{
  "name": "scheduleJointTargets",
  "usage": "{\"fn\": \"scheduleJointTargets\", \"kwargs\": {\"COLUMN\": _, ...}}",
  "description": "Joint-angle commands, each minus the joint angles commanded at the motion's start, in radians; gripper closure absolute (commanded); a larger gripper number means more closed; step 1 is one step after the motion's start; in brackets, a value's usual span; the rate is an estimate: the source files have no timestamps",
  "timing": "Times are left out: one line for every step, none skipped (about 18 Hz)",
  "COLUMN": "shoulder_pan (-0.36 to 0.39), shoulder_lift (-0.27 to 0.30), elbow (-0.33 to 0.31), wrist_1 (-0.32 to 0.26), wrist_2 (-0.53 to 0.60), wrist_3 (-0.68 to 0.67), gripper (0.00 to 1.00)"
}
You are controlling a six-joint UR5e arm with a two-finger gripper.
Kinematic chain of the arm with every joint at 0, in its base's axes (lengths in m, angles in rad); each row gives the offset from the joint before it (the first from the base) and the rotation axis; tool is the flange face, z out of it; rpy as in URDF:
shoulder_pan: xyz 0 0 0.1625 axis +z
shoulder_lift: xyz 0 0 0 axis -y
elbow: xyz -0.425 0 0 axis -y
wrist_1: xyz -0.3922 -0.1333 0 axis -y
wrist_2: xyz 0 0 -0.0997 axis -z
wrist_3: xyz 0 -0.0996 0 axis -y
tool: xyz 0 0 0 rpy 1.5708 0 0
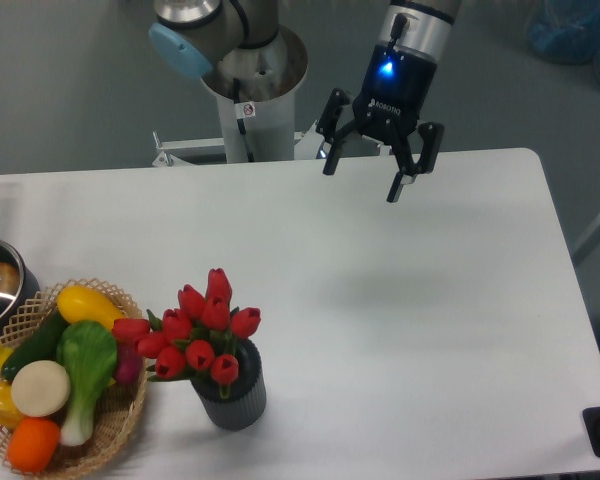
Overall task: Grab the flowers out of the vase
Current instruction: 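Move the open gripper toward the red tulip bouquet in the vase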
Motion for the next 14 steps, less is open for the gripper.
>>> {"fn": "scheduleJointTargets", "kwargs": {"shoulder_pan": -0.023, "shoulder_lift": -0.020, "elbow": -0.003, "wrist_1": 0.032, "wrist_2": 0.000, "wrist_3": -0.002, "gripper": 0.00}}
{"fn": "scheduleJointTargets", "kwargs": {"shoulder_pan": -0.040, "shoulder_lift": -0.040, "elbow": -0.003, "wrist_1": 0.063, "wrist_2": -0.003, "wrist_3": -0.008, "gripper": 0.00}}
{"fn": "scheduleJointTargets", "kwargs": {"shoulder_pan": -0.052, "shoulder_lift": -0.055, "elbow": 0.000, "wrist_1": 0.078, "wrist_2": -0.003, "wrist_3": -0.012, "gripper": 0.00}}
{"fn": "scheduleJointTargets", "kwargs": {"shoulder_pan": -0.057, "shoulder_lift": -0.063, "elbow": 0.003, "wrist_1": 0.080, "wrist_2": -0.003, "wrist_3": -0.014, "gripper": 0.00}}
{"fn": "scheduleJointTargets", "kwargs": {"shoulder_pan": -0.057, "shoulder_lift": -0.063, "elbow": 0.003, "wrist_1": 0.080, "wrist_2": -0.005, "wrist_3": -0.017, "gripper": 0.00}}
{"fn": "scheduleJointTargets", "kwargs": {"shoulder_pan": -0.059, "shoulder_lift": -0.066, "elbow": 0.005, "wrist_1": 0.080, "wrist_2": -0.006, "wrist_3": -0.031, "gripper": 0.00}}
{"fn": "scheduleJointTargets", "kwargs": {"shoulder_pan": -0.059, "shoulder_lift": -0.066, "elbow": 0.006, "wrist_1": 0.080, "wrist_2": -0.011, "wrist_3": -0.047, "gripper": 0.00}}
{"fn": "scheduleJointTargets", "kwargs": {"shoulder_pan": -0.062, "shoulder_lift": -0.066, "elbow": 0.008, "wrist_1": 0.080, "wrist_2": -0.026, "wrist_3": -0.070, "gripper": 0.00}}
{"fn": "scheduleJointTargets", "kwargs": {"shoulder_pan": -0.066, "shoulder_lift": -0.066, "elbow": 0.012, "wrist_1": 0.080, "wrist_2": -0.034, "wrist_3": -0.098, "gripper": 0.00}}
{"fn": "scheduleJointTargets", "kwargs": {"shoulder_pan": -0.068, "shoulder_lift": -0.068, "elbow": 0.015, "wrist_1": 0.080, "wrist_2": -0.032, "wrist_3": -0.121, "gripper": 0.00}}
{"fn": "scheduleJointTargets", "kwargs": {"shoulder_pan": -0.068, "shoulder_lift": -0.068, "elbow": 0.020, "wrist_1": 0.082, "wrist_2": -0.032, "wrist_3": -0.133, "gripper": 0.00}}
{"fn": "scheduleJointTargets", "kwargs": {"shoulder_pan": -0.068, "shoulder_lift": -0.069, "elbow": 0.024, "wrist_1": 0.082, "wrist_2": -0.034, "wrist_3": -0.141, "gripper": 0.00}}
{"fn": "scheduleJointTargets", "kwargs": {"shoulder_pan": -0.068, "shoulder_lift": -0.072, "elbow": 0.028, "wrist_1": 0.082, "wrist_2": -0.034, "wrist_3": -0.152, "gripper": 0.00}}
{"fn": "scheduleJointTargets", "kwargs": {"shoulder_pan": -0.068, "shoulder_lift": -0.074, "elbow": 0.029, "wrist_1": 0.082, "wrist_2": -0.037, "wrist_3": -0.162, "gripper": 0.00}}
